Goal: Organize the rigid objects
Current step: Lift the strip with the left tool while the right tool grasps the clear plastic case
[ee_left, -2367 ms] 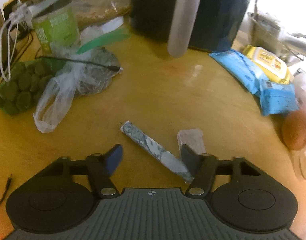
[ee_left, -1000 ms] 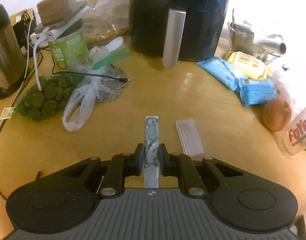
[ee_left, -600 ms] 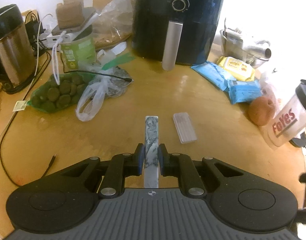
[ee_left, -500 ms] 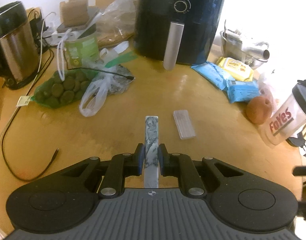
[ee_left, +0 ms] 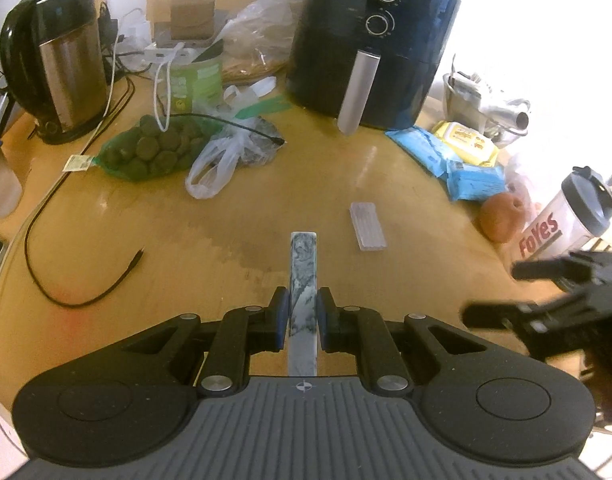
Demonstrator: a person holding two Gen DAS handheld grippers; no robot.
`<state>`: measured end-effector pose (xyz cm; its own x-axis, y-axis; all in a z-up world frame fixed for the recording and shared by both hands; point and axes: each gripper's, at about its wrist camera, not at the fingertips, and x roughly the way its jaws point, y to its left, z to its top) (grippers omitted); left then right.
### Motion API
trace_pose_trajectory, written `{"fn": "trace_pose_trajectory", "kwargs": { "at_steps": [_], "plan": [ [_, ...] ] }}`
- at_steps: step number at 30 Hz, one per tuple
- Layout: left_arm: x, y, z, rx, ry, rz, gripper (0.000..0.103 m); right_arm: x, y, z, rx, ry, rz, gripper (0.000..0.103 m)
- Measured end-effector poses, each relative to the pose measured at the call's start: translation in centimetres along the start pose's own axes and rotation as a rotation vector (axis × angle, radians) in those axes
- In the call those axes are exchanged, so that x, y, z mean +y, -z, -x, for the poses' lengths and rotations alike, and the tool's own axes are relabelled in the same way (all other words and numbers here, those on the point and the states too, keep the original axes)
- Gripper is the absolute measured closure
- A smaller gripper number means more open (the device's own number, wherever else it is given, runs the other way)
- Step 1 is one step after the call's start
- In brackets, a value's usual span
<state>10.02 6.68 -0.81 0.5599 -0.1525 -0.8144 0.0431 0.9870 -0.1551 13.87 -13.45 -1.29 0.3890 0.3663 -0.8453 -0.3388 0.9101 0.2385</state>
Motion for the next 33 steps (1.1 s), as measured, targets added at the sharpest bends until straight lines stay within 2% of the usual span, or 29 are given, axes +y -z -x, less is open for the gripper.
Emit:
{"fn": "trace_pose_trajectory", "kwargs": {
  "at_steps": [8, 16, 18, 22, 26, 31, 33],
  "plan": [
    [1.0, 1.3, 1.1, 0.0, 0.007, 0.008, 0.087, 0.7, -2.0, -4.0, 0.011, -0.004, 0.0, 0.0],
    [2.9, 2.2, 1.8, 0.005, 0.012, 0.047, 0.087, 1.2, -3.9, -7.8, 0.0, 0.08, 0.008, 0.001],
    [3.4, 2.5, 1.9, 0.01, 0.015, 0.056, 0.087, 1.4, -4.5, -8.8, -0.006, 0.106, 0.014, 0.007],
    [4.3, 3.1, 1.9, 0.022, 0.025, 0.073, 0.087, 1.4, -5.3, -10.9, -0.008, 0.16, 0.016, 0.011],
    [5.0, 3.3, 2.0, 0.027, 0.031, 0.084, 0.087, 1.1, -5.7, -13.1, 0.003, 0.205, -0.002, 0.028],
    [5.9, 3.5, 2.1, 0.027, 0.027, 0.095, 0.087, 1.0, -5.9, -14.8, -0.007, 0.241, -0.017, 0.041],
    [6.2, 3.6, 2.3, 0.024, 0.022, 0.102, 0.087, 0.9, -5.9, -15.4, -0.004, 0.256, -0.018, 0.053]
  ]
}}
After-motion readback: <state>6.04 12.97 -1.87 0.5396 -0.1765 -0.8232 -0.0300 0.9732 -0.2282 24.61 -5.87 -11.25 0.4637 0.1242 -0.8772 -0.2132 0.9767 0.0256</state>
